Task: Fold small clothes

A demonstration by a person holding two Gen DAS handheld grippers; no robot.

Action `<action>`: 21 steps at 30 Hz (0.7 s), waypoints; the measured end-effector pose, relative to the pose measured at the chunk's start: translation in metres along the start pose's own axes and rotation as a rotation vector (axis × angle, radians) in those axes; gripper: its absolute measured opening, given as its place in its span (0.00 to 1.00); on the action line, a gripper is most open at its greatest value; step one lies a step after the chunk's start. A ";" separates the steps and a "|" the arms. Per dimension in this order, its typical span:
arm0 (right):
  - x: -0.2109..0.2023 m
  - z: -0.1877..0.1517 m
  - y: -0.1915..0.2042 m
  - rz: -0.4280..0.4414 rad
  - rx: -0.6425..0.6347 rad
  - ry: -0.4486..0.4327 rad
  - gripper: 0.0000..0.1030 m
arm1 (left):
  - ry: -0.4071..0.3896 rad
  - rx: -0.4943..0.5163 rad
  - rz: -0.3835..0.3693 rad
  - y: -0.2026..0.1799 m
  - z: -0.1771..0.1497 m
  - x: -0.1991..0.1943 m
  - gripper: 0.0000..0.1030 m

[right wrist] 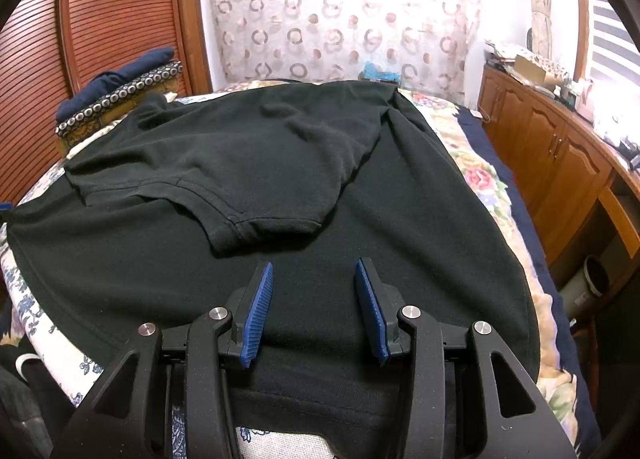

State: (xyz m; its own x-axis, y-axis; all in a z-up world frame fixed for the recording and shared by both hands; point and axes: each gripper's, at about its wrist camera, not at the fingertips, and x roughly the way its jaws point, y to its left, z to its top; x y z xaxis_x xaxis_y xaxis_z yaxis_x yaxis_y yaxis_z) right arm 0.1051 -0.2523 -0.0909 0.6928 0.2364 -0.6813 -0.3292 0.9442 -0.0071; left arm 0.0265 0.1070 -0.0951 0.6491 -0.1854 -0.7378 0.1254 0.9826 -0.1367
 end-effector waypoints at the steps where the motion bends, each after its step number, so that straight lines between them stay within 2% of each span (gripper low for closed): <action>1: 0.000 0.000 0.000 0.000 0.000 0.000 0.41 | -0.012 -0.009 -0.011 0.000 0.002 0.000 0.44; 4: 0.000 0.000 0.000 -0.001 -0.002 0.000 0.41 | -0.027 -0.008 0.001 -0.003 0.010 0.002 0.51; 10: 0.000 0.000 0.001 0.000 0.000 -0.001 0.41 | -0.040 0.021 -0.003 -0.011 0.035 0.016 0.57; 16: 0.000 -0.001 0.000 0.001 0.000 -0.001 0.41 | -0.037 0.060 0.016 -0.019 0.064 0.038 0.59; 21: 0.000 -0.001 0.001 -0.003 -0.002 -0.001 0.41 | -0.030 0.039 0.032 -0.009 0.089 0.060 0.59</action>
State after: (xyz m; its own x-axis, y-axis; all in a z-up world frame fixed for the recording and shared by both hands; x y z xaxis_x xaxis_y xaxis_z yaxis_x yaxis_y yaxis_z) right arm 0.1044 -0.2515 -0.0916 0.6942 0.2342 -0.6806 -0.3290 0.9443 -0.0106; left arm 0.1312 0.0866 -0.0788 0.6756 -0.1550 -0.7208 0.1333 0.9872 -0.0873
